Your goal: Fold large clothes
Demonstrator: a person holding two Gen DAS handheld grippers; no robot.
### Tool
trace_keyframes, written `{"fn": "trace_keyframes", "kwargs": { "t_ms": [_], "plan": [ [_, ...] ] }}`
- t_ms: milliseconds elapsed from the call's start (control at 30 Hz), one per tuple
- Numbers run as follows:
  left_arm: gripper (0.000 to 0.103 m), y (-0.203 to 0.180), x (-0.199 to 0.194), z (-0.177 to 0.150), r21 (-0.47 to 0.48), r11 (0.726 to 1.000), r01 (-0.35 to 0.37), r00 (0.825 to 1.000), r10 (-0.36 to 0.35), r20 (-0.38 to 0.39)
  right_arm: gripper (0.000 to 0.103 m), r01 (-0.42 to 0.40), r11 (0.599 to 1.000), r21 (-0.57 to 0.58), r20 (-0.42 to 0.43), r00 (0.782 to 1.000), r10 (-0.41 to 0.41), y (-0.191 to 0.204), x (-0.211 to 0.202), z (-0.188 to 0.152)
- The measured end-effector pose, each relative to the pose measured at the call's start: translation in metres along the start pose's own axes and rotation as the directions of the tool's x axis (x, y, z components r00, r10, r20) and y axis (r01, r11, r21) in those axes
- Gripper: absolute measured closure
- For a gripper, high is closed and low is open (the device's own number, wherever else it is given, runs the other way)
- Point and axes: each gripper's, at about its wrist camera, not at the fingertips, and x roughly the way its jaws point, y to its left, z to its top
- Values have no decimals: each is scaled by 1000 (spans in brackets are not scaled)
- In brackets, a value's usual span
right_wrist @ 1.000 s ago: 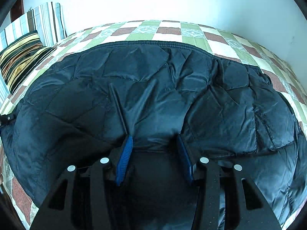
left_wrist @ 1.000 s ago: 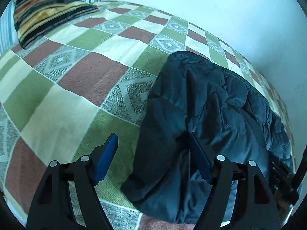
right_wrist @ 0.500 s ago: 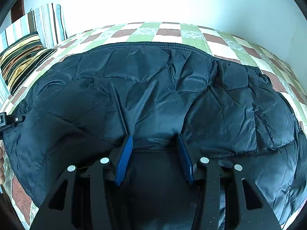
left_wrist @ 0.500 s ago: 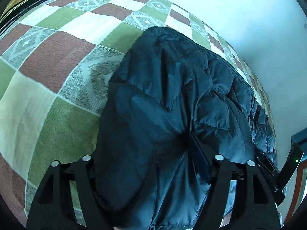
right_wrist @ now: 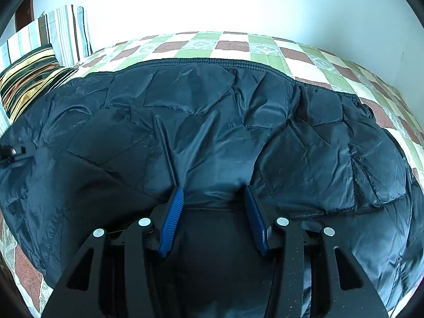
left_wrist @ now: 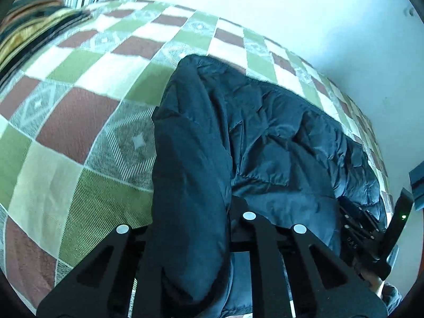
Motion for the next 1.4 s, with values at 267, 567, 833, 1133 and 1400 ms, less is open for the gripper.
{"fn": "trace_keyframes", "kwargs": {
  "t_ms": [267, 567, 833, 1133, 1400],
  "plan": [
    [92, -41, -29, 10, 89, 996, 22, 997, -28, 69, 55, 3, 1000, -1, 3, 1000, -3, 0, -1, 2],
    [93, -92, -40, 10, 189, 982, 29, 993, -49, 105, 55, 5, 1000, -2, 6, 1000, -5, 0, -1, 2],
    [93, -139, -48, 4, 266, 962, 69, 986, -106, 126, 55, 4, 1000, 7, 12, 1000, -4, -3, 0, 4],
    [94, -204, -35, -15, 386, 919, 84, 985, -135, 107, 55, -28, 999, 29, 34, 999, 27, -14, -7, 5],
    [94, -246, -18, -31, 436, 895, 92, 986, -142, 84, 53, 51, 996, 71, 87, 995, -57, -68, -57, 0]
  ]
}}
